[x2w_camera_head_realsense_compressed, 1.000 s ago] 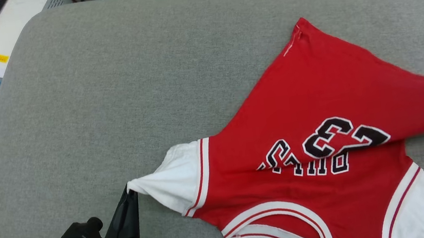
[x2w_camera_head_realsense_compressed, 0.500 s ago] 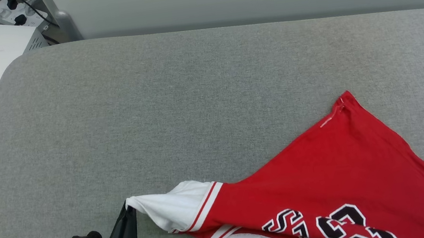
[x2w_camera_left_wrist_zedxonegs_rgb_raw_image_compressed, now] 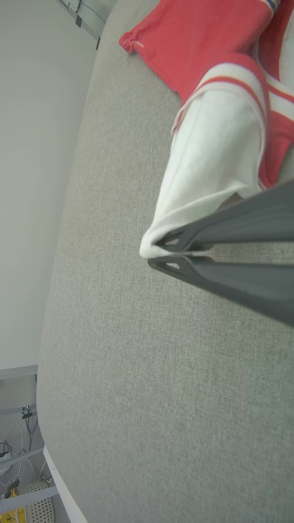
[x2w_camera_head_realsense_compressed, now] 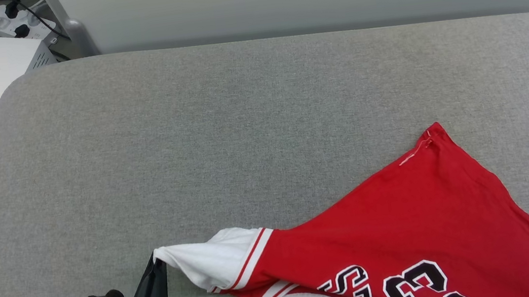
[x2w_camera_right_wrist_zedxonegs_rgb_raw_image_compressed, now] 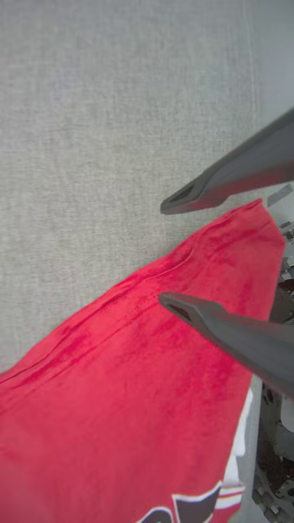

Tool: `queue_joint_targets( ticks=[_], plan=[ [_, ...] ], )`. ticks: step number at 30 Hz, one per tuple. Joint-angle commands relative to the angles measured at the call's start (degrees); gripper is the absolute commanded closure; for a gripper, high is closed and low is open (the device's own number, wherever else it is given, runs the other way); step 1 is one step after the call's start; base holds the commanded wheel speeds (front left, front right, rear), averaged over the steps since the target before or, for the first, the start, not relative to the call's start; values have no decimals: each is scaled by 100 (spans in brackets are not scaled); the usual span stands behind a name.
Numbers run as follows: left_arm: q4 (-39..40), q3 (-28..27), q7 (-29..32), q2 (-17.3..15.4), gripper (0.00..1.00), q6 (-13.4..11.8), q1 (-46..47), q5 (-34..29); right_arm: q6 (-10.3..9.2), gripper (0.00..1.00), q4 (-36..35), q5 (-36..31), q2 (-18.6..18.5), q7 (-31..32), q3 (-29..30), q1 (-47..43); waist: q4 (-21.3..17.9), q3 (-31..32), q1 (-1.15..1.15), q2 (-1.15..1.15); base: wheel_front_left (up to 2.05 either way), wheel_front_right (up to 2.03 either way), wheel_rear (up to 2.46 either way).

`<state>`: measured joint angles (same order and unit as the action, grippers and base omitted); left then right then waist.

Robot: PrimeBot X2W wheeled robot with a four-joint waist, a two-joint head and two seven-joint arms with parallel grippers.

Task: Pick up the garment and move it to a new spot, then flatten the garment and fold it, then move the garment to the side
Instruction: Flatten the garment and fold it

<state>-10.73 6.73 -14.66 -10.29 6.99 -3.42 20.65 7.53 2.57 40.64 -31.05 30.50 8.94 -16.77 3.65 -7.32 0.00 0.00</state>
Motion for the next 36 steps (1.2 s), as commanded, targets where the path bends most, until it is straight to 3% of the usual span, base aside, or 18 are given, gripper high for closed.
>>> queue_joint_targets(
  ticks=[1, 8, 14, 23, 30, 36],
  plan=[
    [14, -29, -34, -40, 100, -23, -69, 15, -4, 0, -150, -26, -76, -67, 79, 213, 4, 12, 0, 0, 0, 0, 0],
    [82, 51, -34, -31, 100, -23, 47, -18, -4, 0, -917, -129, -591, 95, -76, 1190, 128, -122, 0, 0, 0, 0, 0],
    [152, 123, -34, -9, 100, -15, 259, -56, -4, 0, -1053, -212, -1028, 790, -1092, 2488, 254, -393, 0, 0, 0, 0, 0],
    [217, 310, -34, 64, 100, 13, 649, -110, -4, 0, 29, -190, -1053, 1821, -2699, 4310, 562, -805, 0, 0, 0, 0, 0],
    [256, 446, -34, 183, 100, 34, 925, -141, -4, 0, 1209, -200, -830, 1824, -3631, 5211, 845, -1172, 0, 0, 0, 0, 0],
    [236, 493, -34, 229, 100, 41, 1009, -160, -4, 0, 1891, -94, -924, 1842, -4413, 5218, 946, -1248, 0, 0, 0, 0, 0]
  ],
)
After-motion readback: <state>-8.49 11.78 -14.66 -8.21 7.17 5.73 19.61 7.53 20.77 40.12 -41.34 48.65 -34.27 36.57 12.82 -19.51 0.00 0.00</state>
